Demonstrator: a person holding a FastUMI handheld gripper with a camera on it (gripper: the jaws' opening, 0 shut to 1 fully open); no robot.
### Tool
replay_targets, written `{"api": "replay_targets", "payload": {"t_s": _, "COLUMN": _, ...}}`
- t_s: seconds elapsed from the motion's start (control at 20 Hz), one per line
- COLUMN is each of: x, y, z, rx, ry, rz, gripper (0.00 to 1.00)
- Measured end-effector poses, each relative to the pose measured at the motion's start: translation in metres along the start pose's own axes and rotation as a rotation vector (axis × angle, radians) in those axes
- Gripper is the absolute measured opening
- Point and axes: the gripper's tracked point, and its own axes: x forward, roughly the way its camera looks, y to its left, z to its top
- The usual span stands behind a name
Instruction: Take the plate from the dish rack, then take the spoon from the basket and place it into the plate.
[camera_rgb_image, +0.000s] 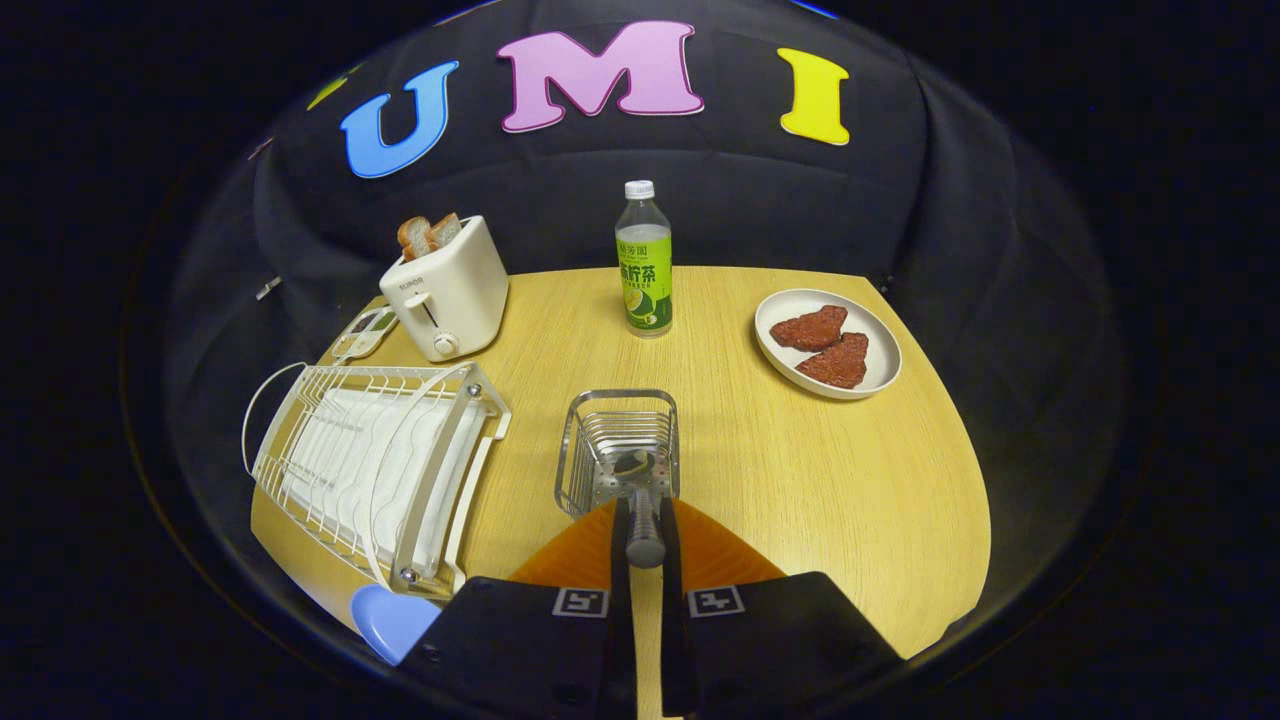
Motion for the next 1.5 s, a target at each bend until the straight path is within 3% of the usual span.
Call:
{"api": "replay_targets", "payload": {"t_s": 0.35, "x": -0.028, "y": -0.006, "z": 0.013, "rx": 0.013, "ry": -0.066, "rz": -0.017, "gripper": 0.11}}
{"api": "replay_targets", "payload": {"t_s": 0.8, "x": -0.12, "y": 0.025, "z": 0.028, "rx": 0.059, "ry": -0.183, "rz": 0.068, "gripper": 0.11}}
{"api": "replay_targets", "payload": {"t_s": 1.15, "x": -0.177, "y": 0.069, "z": -0.022, "rx": 0.088, "ry": -0.145, "rz": 0.171, "gripper": 0.11}}
{"api": "replay_targets", "payload": {"t_s": 1.5, "x": -0.183, "y": 0.127, "z": -0.092, "rx": 0.027, "ry": -0.029, "rz": 0.313, "gripper": 0.11}}
